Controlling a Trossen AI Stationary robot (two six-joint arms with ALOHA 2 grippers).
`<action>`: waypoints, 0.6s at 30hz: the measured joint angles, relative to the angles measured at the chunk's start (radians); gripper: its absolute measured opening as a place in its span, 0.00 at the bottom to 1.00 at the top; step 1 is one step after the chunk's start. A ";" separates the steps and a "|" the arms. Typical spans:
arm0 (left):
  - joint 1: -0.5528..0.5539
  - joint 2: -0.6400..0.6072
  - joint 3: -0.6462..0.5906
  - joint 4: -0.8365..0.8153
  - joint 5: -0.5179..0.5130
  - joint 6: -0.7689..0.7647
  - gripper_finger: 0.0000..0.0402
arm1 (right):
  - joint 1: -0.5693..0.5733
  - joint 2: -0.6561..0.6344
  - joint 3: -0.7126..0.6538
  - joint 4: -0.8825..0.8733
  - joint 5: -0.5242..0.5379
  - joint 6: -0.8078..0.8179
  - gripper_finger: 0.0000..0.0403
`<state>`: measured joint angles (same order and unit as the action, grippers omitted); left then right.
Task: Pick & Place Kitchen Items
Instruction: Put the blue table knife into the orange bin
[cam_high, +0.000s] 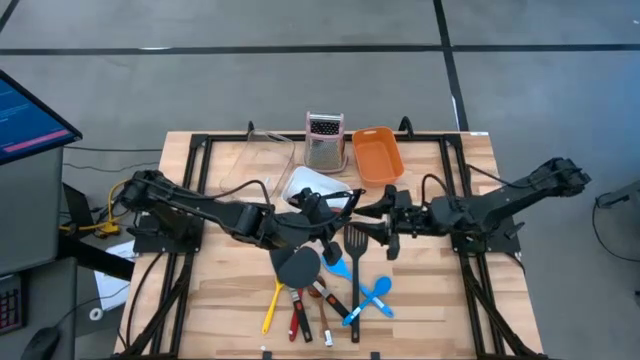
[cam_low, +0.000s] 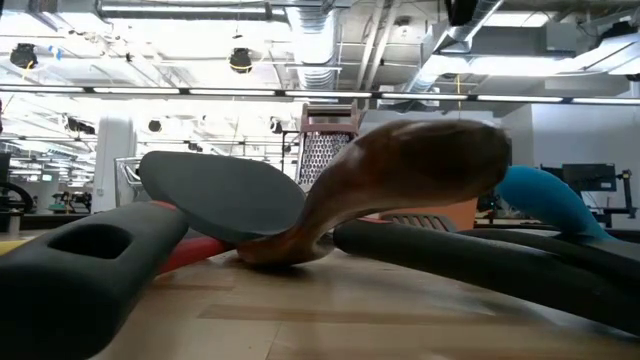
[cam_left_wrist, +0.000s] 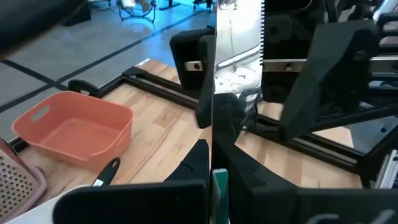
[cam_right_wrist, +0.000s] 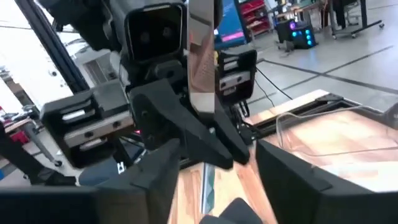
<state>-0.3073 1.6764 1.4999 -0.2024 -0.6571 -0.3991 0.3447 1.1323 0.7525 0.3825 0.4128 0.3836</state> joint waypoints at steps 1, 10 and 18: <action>0.000 0.000 -0.003 0.006 0.000 0.000 0.00 | -0.003 0.011 0.000 0.020 -0.012 0.000 0.55; 0.022 0.000 -0.012 0.019 -0.008 -0.001 0.00 | -0.036 0.082 0.000 0.192 -0.049 0.000 0.60; 0.055 0.000 -0.010 0.026 -0.009 0.000 0.00 | -0.069 0.086 0.034 0.204 -0.049 -0.025 0.54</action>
<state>-0.2518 1.6764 1.4895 -0.1768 -0.6662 -0.3987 0.2760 1.2179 0.7868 0.5864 0.3637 0.3582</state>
